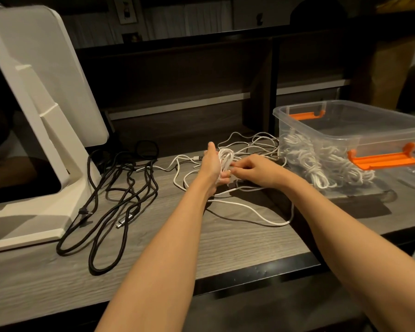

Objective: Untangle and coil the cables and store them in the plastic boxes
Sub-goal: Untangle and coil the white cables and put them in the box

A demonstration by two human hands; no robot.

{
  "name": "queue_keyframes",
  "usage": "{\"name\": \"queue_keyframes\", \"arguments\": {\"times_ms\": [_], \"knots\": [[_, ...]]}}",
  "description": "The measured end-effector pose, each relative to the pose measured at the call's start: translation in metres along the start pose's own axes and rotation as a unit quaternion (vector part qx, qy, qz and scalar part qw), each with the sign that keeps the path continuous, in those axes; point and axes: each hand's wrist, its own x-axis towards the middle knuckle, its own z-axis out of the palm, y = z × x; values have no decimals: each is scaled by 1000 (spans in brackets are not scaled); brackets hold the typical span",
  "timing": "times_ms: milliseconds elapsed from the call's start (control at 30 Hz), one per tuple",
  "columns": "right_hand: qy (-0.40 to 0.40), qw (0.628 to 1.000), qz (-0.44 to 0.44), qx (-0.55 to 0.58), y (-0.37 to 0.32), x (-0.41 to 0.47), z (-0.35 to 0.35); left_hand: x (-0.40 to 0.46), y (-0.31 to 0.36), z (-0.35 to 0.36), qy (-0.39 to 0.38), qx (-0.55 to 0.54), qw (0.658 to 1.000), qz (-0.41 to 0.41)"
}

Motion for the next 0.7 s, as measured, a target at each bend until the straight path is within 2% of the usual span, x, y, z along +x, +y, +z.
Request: {"name": "queue_keyframes", "arguments": {"times_ms": [100, 167, 233, 333, 500, 600, 700], "knots": [[5, 999, -17, 29, -7, -1, 2, 7, -1, 0, 104, 67, 992, 15], [12, 996, -37, 79, -12, -1, 3, 8, -1, 0, 165, 143, 974, 66], [24, 990, -53, 126, -15, -1, 4, 11, -4, 2, 194, 233, 943, 138], [68, 990, -51, 117, -14, -2, 5, 6, -9, 6, 184, 310, 914, 189], [183, 978, -95, 40, -9, -1, 6, 5, -6, 3, 130, 322, 909, 232], [227, 970, -76, 49, 0, 4, 5, 2, -5, 4, 63, 315, 921, 221], [231, 970, -16, 74, 10, 6, 0, -3, -3, 7, 7, 247, 956, 157]]}}
